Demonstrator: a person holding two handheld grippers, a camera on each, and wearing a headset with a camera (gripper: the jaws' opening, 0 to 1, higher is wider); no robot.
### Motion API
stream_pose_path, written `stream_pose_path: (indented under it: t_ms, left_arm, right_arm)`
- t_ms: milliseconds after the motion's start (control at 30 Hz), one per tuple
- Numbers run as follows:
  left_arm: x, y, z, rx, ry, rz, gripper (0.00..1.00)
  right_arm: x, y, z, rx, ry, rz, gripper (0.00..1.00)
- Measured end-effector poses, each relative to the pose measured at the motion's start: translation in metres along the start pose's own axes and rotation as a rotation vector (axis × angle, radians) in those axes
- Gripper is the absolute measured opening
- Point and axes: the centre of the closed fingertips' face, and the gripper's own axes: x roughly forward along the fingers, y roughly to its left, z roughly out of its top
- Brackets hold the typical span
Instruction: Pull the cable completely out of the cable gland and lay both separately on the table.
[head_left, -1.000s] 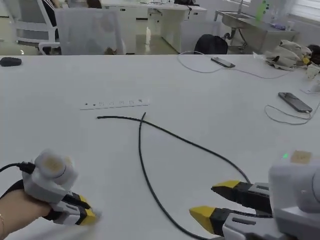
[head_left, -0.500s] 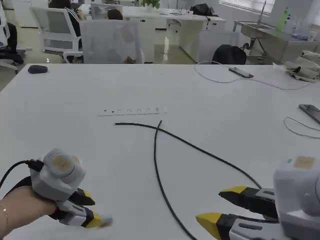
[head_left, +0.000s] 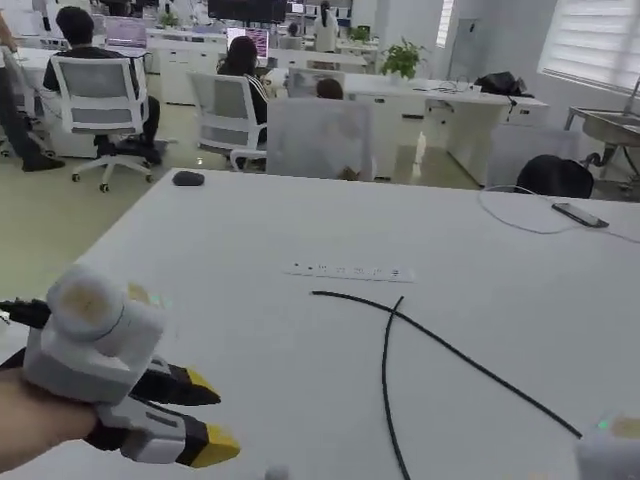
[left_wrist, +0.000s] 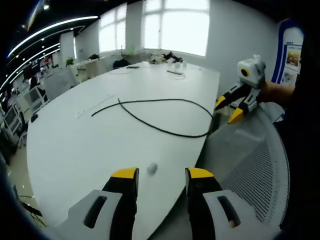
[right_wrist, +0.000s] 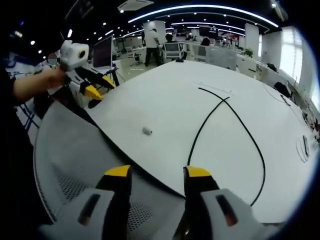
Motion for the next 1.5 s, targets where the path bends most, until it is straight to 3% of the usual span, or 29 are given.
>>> stream_pose_path:
  t_ms: [133,233,400,500,600,700,833,933,1033,1500]
  left_arm:
    - [-0.021,0.002,-0.01,-0.065,-0.042,0.061,0.38]
    - [-0.025,0.003,-0.023,-0.086,-0.04,0.106,0.43]
    - [-0.026,-0.003,-0.043,-0.105,-0.018,0.123,0.46]
    - [-0.029,0.002,-0.055,-0.125,-0.016,0.181,0.46]
    - [-0.034,0.012,-0.066,-0.195,-0.036,0.241,0.46]
    - [-0.032,0.013,-0.075,-0.275,-0.069,0.248,0.47]
    - [-0.024,0.012,-0.086,-0.325,-0.078,0.252,0.45]
    - [-0.025,0.015,-0.088,-0.318,-0.066,0.272,0.42]
    - [-0.026,0.016,-0.085,-0.344,-0.091,0.267,0.42]
    - [-0.025,0.015,-0.086,-0.339,-0.081,0.275,0.38]
  right_arm:
    - [0.002,0.005,-0.003,0.0,0.018,0.021,0.44]
    - [0.005,0.006,-0.004,0.01,0.026,0.029,0.44]
    - [0.01,0.008,-0.005,0.003,0.042,0.035,0.44]
    - [0.012,0.007,-0.008,0.001,0.055,0.031,0.44]
    - [0.014,0.008,-0.015,0.003,0.077,0.035,0.45]
    - [0.015,0.008,-0.018,0.021,0.075,0.031,0.44]
    - [0.016,0.006,-0.018,0.032,0.073,0.019,0.45]
    - [0.016,0.006,-0.018,0.037,0.072,0.018,0.44]
    - [0.016,0.006,-0.019,0.038,0.073,0.016,0.44]
    - [0.016,0.004,-0.02,0.039,0.077,0.011,0.43]
